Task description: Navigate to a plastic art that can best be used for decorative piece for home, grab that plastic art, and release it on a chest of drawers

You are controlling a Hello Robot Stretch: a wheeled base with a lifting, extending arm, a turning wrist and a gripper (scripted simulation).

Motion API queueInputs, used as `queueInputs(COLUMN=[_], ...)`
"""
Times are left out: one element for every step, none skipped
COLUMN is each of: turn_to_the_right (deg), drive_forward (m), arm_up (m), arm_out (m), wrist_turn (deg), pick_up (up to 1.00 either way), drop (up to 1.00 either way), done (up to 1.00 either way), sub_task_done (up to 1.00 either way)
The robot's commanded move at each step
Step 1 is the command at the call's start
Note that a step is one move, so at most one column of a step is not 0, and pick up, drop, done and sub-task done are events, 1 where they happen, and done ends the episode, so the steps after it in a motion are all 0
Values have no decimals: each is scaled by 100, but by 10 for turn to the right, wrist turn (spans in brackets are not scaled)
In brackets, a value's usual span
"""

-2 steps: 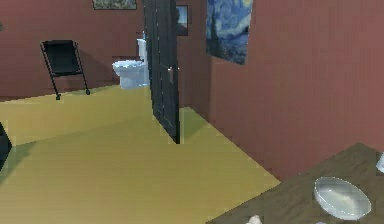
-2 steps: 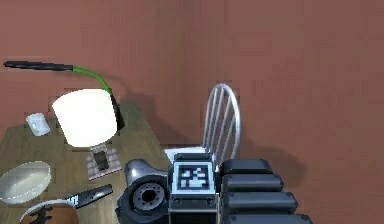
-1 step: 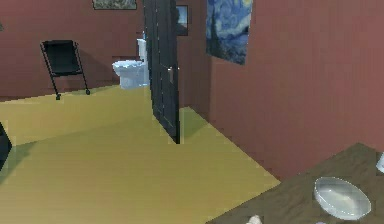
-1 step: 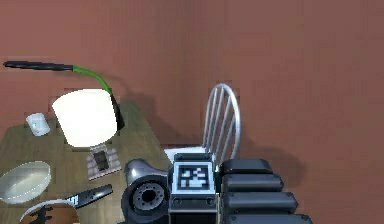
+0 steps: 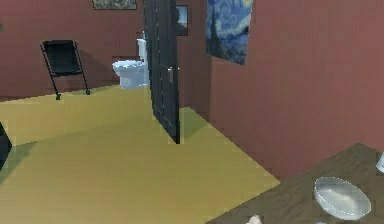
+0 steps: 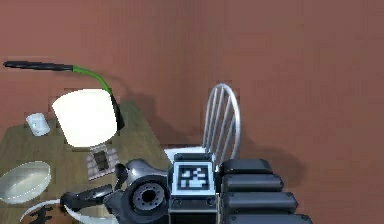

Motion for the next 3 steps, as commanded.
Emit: queueInputs(turn_to_the_right=[0,0,0], drive_forward=[0,0,0], arm_up=[0,-24,0], arm_out=[0,0,0], wrist_turn=[300,0,0], pick_up=[0,0,100], drop=[0,0,0], done=[0,0,0], sub_task_done=[0,0,0])
